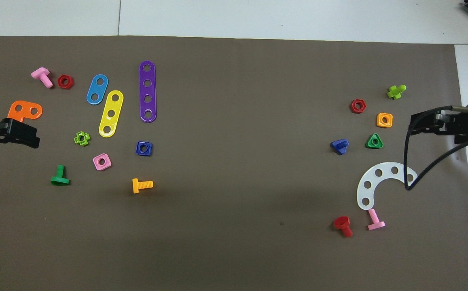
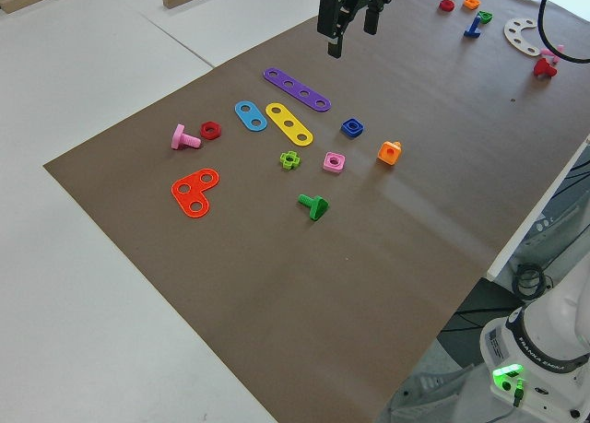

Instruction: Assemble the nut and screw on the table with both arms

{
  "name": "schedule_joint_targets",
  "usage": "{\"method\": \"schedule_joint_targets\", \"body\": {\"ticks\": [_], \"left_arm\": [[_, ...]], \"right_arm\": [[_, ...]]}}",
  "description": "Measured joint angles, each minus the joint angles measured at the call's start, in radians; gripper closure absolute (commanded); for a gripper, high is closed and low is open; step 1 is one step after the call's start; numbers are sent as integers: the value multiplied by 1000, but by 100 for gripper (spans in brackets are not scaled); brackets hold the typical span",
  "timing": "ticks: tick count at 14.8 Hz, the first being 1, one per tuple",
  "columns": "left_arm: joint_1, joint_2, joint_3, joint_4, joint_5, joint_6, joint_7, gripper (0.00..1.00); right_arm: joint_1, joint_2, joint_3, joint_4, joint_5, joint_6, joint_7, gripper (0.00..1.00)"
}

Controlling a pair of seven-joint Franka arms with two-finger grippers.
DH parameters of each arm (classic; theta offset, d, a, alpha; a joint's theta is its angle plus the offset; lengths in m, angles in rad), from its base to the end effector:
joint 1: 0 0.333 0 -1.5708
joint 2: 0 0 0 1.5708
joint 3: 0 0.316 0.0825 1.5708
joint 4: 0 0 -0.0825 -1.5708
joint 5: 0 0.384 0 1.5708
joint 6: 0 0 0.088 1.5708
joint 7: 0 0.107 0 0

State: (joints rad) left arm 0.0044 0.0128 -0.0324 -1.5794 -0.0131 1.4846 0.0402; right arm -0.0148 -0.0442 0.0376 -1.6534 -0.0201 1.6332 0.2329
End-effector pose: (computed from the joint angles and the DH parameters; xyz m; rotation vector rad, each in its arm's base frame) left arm 0.5480 -0.0167 0.6064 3.1211 -0.1072 -0.1680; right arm 0.5458 0.0109 0.6152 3.1058 -0.3259 0.0414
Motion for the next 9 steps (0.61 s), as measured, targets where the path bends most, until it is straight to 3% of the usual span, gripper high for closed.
{"method": "schedule_joint_targets", "body": {"ticks": [9], "left_arm": [[0,-12,-3,-61,0,101,-11,0]], "right_arm": [[-4,0,0,-2,0,0,0,0]]}}
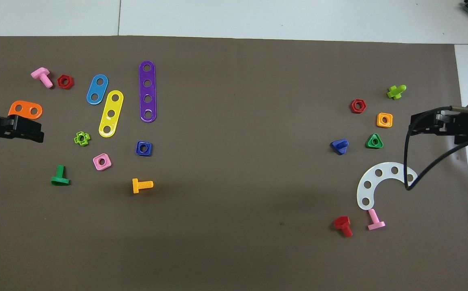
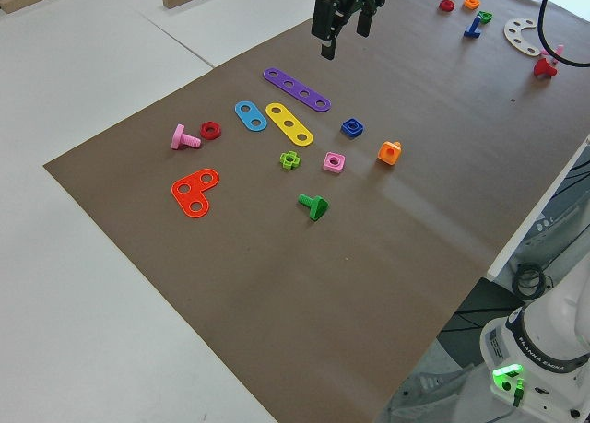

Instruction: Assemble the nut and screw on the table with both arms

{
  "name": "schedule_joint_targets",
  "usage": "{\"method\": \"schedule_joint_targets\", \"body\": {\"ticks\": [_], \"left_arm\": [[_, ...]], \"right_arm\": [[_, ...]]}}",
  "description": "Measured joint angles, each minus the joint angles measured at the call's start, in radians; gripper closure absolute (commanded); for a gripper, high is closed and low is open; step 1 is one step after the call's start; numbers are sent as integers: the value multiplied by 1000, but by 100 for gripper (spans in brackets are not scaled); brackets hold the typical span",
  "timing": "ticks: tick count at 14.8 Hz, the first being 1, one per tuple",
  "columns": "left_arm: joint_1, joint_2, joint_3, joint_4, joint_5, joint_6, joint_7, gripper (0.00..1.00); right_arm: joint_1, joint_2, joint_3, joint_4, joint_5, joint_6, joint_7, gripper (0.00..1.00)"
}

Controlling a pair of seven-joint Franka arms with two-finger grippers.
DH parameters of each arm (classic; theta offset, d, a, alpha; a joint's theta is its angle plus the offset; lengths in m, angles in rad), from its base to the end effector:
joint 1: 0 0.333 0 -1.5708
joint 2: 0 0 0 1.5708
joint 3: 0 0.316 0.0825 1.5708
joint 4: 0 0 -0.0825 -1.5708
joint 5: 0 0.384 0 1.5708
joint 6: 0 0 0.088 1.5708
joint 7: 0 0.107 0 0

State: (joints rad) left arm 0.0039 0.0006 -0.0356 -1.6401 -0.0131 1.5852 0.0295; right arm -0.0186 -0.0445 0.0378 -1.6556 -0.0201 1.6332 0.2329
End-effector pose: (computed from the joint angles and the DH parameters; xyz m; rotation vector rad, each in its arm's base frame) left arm 0.5531 -0.0189 0.5927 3.1259 -0.0948 -0.0868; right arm 0.5457 0.0089 0.6143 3.1049 -0.3314 0.0385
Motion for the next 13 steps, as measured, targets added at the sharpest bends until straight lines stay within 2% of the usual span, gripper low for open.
{"method": "schedule_joint_targets", "body": {"ticks": [4,9,13], "left_arm": [[-29,-2,-4,-34,0,42,-26,1],[-95,37,-6,-70,0,138,-100,4],[-109,75,-6,-119,0,240,-119,8]], "right_arm": [[2,0,0,-1,0,10,0,0],[17,9,2,-57,0,149,0,2],[29,101,2,-88,0,287,0,3]]}}
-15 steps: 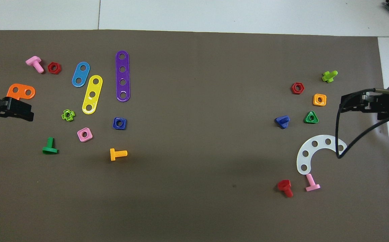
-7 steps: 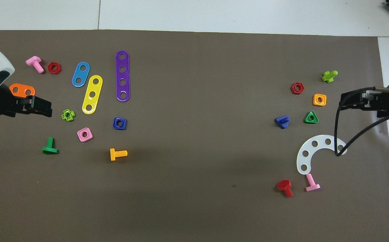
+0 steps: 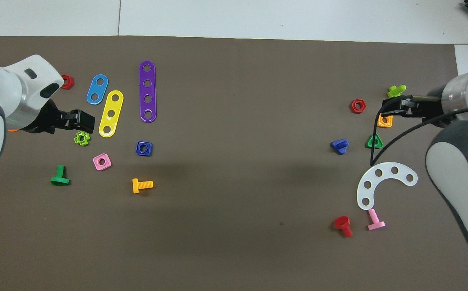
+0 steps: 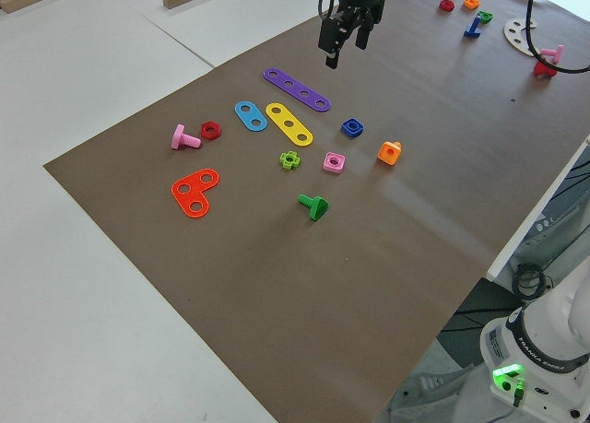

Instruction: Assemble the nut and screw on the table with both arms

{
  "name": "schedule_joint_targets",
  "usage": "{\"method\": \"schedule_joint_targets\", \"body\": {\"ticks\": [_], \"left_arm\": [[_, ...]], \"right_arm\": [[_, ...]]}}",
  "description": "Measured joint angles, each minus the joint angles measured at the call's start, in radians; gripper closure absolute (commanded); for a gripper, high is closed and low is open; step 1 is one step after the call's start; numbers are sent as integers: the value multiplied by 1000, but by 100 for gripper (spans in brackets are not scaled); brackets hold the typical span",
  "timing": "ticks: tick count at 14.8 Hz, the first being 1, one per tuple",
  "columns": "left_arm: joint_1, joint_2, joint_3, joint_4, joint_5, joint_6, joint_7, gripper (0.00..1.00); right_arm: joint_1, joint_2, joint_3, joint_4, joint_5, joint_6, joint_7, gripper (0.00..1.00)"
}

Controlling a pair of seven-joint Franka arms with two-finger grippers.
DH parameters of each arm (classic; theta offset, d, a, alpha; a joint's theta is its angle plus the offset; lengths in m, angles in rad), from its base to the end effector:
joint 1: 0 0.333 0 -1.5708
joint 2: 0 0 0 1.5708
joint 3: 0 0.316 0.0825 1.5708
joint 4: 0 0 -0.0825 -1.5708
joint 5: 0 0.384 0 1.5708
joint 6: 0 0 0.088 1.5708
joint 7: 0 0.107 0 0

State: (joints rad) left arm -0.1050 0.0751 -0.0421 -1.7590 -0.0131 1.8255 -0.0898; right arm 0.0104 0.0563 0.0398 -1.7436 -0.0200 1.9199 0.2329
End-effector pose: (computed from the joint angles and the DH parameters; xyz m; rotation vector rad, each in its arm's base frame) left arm 0.5789 -0.0862 0.5139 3.1257 -0.0842 -0.0162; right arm 0.5924 0.0278 0.5413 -3.1234 0.2774 -0.1903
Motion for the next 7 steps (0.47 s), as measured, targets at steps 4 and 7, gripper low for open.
{"method": "schedule_joint_targets", "body": {"ticks": [4,7], "left_arm": [[-46,19,-2,-168,0,237,-49,10],[-65,25,-3,-240,0,306,-54,12]], "right_arm": [[21,110,0,-23,0,101,0,5],[33,142,1,-132,0,242,0,5]]}}
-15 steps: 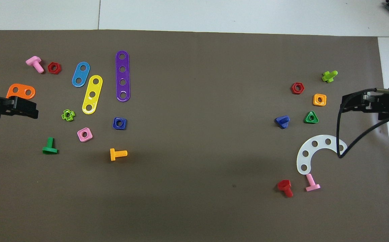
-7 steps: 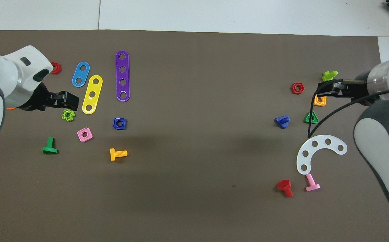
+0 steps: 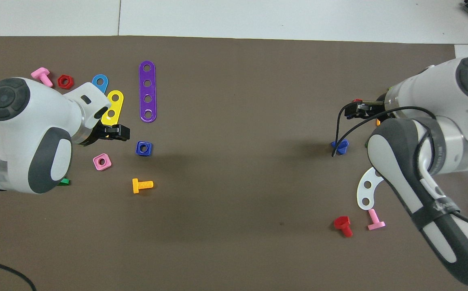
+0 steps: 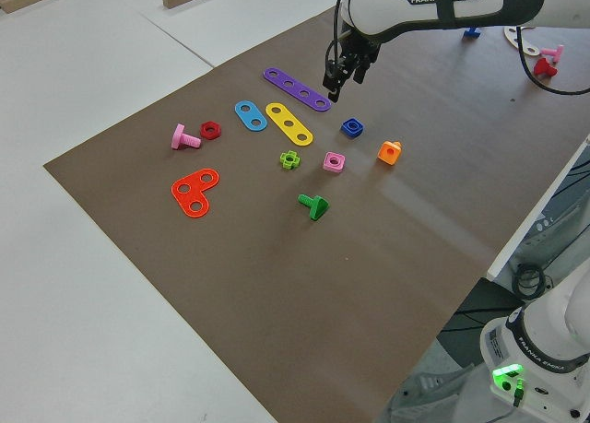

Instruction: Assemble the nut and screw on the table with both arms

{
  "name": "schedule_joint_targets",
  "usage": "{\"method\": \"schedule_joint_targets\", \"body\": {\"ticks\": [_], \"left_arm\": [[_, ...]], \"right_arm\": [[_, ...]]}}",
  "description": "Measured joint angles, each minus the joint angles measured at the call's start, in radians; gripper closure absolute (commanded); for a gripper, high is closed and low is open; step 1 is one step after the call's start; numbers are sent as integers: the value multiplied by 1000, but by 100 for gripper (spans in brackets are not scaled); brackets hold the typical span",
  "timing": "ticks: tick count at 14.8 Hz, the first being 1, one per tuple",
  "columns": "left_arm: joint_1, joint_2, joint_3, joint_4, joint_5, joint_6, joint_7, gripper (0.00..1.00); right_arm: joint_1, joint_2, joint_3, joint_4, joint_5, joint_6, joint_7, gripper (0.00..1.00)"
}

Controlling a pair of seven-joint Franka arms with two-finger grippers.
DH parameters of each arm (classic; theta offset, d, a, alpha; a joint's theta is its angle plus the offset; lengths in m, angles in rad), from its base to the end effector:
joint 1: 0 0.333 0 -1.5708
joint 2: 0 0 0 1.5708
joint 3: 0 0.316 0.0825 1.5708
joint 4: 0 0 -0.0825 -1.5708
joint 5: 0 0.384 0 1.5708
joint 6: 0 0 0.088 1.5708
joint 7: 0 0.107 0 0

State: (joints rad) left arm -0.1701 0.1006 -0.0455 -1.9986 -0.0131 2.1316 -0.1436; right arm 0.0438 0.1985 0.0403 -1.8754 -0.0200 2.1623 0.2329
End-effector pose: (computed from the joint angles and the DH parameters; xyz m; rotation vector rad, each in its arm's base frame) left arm 0.5650 -0.1238 0.4127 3.1183 -0.1012 0.0455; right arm 0.6145 0.0499 0.4149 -3.1259 0.2184 -0.1394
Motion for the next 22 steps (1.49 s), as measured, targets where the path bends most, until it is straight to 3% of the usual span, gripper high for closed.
{"method": "schedule_joint_targets", "body": {"ticks": [4,9,10,12,14,15,17,21,22], "left_arm": [[-27,22,-2,-104,0,158,0,14],[-82,100,-3,-118,0,272,0,14],[-88,115,-4,-119,0,287,3,14],[-91,144,-3,-119,0,309,39,16],[-89,157,1,-119,0,312,82,19],[-87,157,2,-119,0,312,93,21],[-87,157,3,-118,0,312,101,30],[-87,159,3,-119,0,304,104,59],[-87,160,4,-119,0,303,104,72]], "right_arm": [[15,16,0,-137,0,153,0,8],[25,44,0,-205,0,254,0,19],[28,46,0,-208,0,254,0,27],[31,46,0,-214,0,254,0,66],[31,46,0,-217,0,254,0,95],[31,46,0,-217,0,254,0,100],[31,46,0,-218,0,254,-4,100],[31,45,0,-219,0,237,-12,100],[31,45,0,-218,0,236,-12,100]]}}
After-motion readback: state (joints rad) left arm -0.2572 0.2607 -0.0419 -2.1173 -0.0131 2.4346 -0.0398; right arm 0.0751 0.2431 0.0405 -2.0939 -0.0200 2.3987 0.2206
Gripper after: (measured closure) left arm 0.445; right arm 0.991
